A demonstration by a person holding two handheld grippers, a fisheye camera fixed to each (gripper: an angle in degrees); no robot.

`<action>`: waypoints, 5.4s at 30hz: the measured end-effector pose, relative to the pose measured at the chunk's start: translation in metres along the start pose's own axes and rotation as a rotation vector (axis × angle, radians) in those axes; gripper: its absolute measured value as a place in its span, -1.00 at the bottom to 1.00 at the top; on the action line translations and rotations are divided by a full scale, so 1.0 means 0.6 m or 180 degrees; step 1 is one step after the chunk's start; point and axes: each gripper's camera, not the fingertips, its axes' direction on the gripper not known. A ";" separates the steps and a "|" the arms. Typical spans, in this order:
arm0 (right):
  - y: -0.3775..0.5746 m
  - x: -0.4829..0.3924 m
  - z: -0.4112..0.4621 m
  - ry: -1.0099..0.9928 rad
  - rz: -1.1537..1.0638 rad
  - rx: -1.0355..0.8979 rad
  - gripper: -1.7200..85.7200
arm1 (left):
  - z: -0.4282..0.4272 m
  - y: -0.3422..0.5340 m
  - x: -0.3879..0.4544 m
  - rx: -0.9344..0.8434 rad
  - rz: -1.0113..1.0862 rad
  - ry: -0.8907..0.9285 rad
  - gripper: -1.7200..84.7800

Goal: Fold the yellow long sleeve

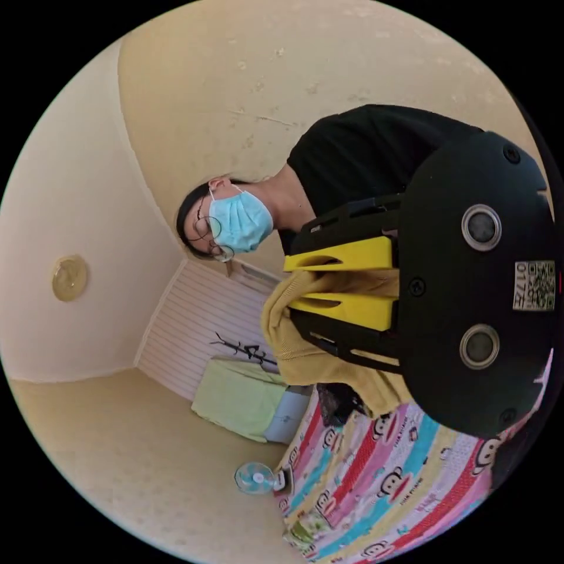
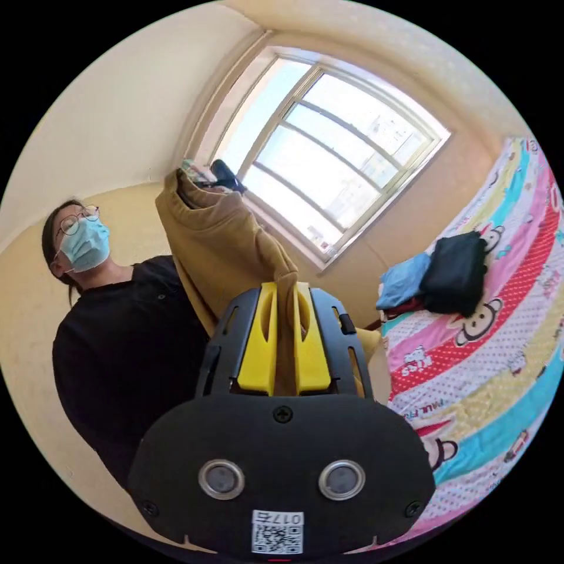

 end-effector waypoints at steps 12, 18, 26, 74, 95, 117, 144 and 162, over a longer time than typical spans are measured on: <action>-0.058 -0.411 -0.143 0.1930 -0.1339 0.1363 -0.87 | -0.058 0.104 -0.144 0.0295 -0.1595 -0.2573 -0.84; -0.040 -0.560 -0.103 0.2207 -0.1955 0.1512 -0.87 | -0.065 0.047 -0.097 0.0371 -0.0686 -0.2681 -0.84; 0.000 -0.659 -0.093 0.2787 -0.2046 0.1772 -0.87 | -0.120 -0.040 -0.079 0.0832 -0.0098 -0.2598 -0.85; 0.054 0.154 -0.181 0.2947 0.3779 -0.0439 -0.82 | -1.263 0.448 -0.575 0.2098 -0.4594 -0.3926 -0.95; 0.080 0.495 -0.209 0.3160 0.4493 -0.2285 -0.81 | -0.946 0.503 -0.826 -0.0417 -0.4603 -0.1999 -0.66; 0.048 0.298 -0.400 0.3434 0.3217 -0.1413 -0.72 | -0.897 0.658 -0.831 -0.0534 -0.5046 -0.1993 -0.67; 0.210 0.155 -0.474 0.2319 0.3193 -0.1307 -0.80 | -0.754 0.679 -0.600 -0.0376 -0.5964 -0.2335 -0.80; 0.078 0.230 -0.561 0.4226 0.2982 -0.0657 -0.78 | -0.737 0.575 -0.524 -0.0023 -0.5637 -0.2899 -0.78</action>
